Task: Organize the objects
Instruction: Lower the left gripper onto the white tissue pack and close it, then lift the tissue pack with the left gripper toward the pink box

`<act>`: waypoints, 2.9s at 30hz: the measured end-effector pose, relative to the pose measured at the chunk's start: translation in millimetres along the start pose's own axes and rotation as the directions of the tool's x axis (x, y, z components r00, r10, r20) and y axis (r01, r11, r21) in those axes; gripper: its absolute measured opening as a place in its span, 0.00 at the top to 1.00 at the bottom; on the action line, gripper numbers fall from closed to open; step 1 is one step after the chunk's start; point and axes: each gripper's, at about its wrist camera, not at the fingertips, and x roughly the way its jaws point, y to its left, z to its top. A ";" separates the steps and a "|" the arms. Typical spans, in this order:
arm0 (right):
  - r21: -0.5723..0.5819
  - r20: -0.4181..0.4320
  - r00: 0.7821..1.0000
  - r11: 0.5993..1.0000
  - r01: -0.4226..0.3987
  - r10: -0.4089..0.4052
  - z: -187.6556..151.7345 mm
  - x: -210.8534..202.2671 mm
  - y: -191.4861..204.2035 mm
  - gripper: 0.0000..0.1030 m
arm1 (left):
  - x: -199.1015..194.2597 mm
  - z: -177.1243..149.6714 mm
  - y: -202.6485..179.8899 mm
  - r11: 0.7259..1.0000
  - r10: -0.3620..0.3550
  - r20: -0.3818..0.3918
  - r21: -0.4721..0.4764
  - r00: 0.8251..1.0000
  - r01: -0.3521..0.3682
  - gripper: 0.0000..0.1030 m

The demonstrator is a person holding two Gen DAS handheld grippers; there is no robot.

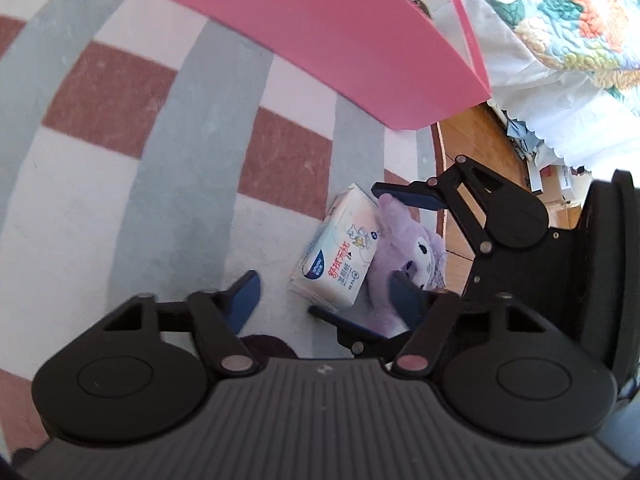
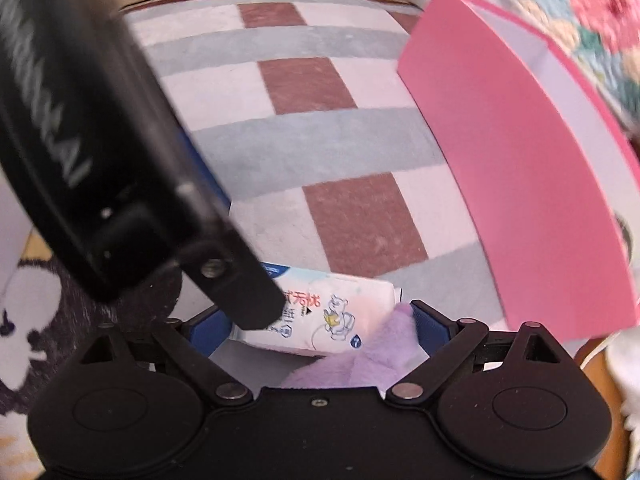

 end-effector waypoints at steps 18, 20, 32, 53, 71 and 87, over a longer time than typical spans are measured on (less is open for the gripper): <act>0.231 0.028 0.991 0.964 -0.134 0.131 -9.8 5.3 -30.7 0.16 | 20.0 -1.9 15.5 0.991 -0.066 0.008 -0.119 0.998 0.067 0.63; 0.239 0.025 0.992 0.963 -0.127 0.125 -9.3 3.9 -31.0 0.17 | 19.9 -1.2 16.2 0.990 -0.068 0.011 -0.124 0.998 0.068 0.63; 0.307 0.068 0.995 0.947 -0.097 0.080 3.2 8.2 -24.6 0.18 | 6.9 6.4 22.1 0.993 -0.005 0.055 -0.121 0.998 0.012 0.63; 0.492 0.156 0.986 0.861 -0.133 0.064 15.7 12.0 5.4 0.19 | -26.2 31.7 49.0 0.983 0.120 0.149 -0.157 0.982 -0.097 0.63; 0.574 0.195 0.977 0.818 -0.043 -0.085 0.7 9.1 18.4 0.46 | -21.4 24.8 35.6 0.979 0.204 0.135 -0.048 0.970 -0.200 0.74; 0.556 0.172 0.971 0.830 0.042 -0.165 7.8 -2.2 35.0 0.33 | -33.2 17.6 10.3 0.977 0.186 0.131 0.083 0.974 -0.198 0.70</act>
